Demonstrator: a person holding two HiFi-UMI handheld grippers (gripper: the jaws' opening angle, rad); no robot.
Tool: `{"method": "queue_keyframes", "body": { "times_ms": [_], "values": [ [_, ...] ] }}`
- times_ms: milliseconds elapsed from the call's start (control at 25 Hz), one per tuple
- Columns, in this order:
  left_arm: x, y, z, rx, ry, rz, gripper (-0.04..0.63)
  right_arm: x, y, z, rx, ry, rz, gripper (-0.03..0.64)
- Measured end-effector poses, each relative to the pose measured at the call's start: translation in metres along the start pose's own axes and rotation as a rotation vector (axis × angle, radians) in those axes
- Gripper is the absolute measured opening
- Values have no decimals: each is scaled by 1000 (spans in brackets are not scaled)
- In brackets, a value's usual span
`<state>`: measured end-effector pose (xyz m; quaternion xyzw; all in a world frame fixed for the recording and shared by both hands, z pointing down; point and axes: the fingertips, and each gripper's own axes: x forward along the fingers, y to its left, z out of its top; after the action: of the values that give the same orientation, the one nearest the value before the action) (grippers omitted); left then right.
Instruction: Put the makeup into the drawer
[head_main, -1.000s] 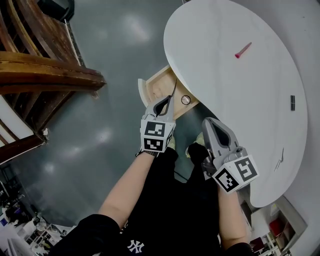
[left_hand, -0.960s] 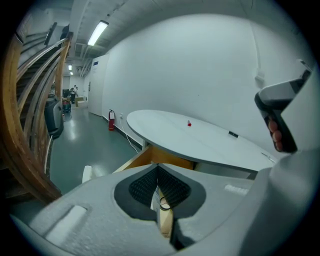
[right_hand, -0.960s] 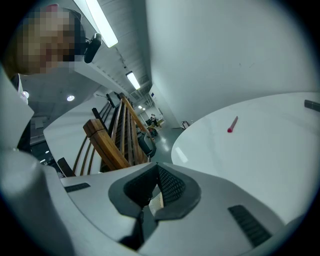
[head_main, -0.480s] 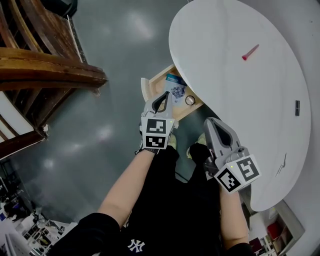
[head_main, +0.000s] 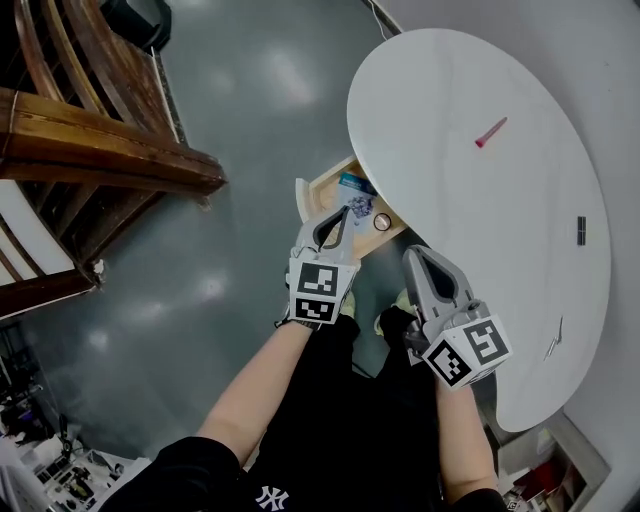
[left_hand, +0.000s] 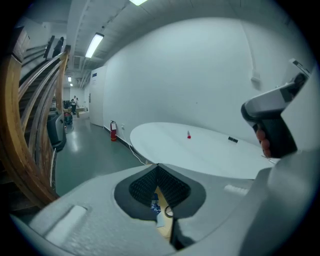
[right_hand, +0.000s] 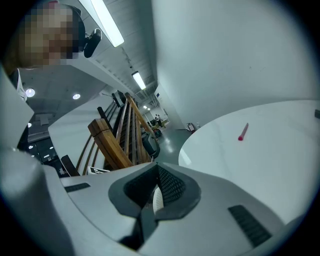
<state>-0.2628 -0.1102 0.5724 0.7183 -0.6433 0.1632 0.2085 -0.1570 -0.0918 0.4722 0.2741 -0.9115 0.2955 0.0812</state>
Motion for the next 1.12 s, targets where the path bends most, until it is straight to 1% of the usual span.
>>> {"method": "queue_keyframes", "body": {
  "times_ms": [160, 400, 600, 720, 880, 1040, 1120],
  "values": [
    [-24, -13, 35, 18, -42, -21, 9, -7, 13, 20, -24, -26, -4, 14],
    [-57, -29, 74, 47, -75, -45, 9, -22, 38, 47, -56, -68, 4, 14],
    [-91, -44, 101, 97, -90, -72, 9, -35, 62, 66, -96, -82, -2, 14],
    [-104, -50, 130, 100, -132, -98, 9, -38, 67, 89, -134, -112, -14, 14],
    [-132, -72, 166, 85, -187, -146, 9, -55, 74, 111, -164, -130, -44, 14],
    [-159, -95, 198, 117, -238, -187, 9, -74, 81, 131, -186, -170, -69, 14],
    [-170, -104, 212, 120, -265, -209, 9, -81, 85, 141, -201, -189, -80, 14]
  ]
}}
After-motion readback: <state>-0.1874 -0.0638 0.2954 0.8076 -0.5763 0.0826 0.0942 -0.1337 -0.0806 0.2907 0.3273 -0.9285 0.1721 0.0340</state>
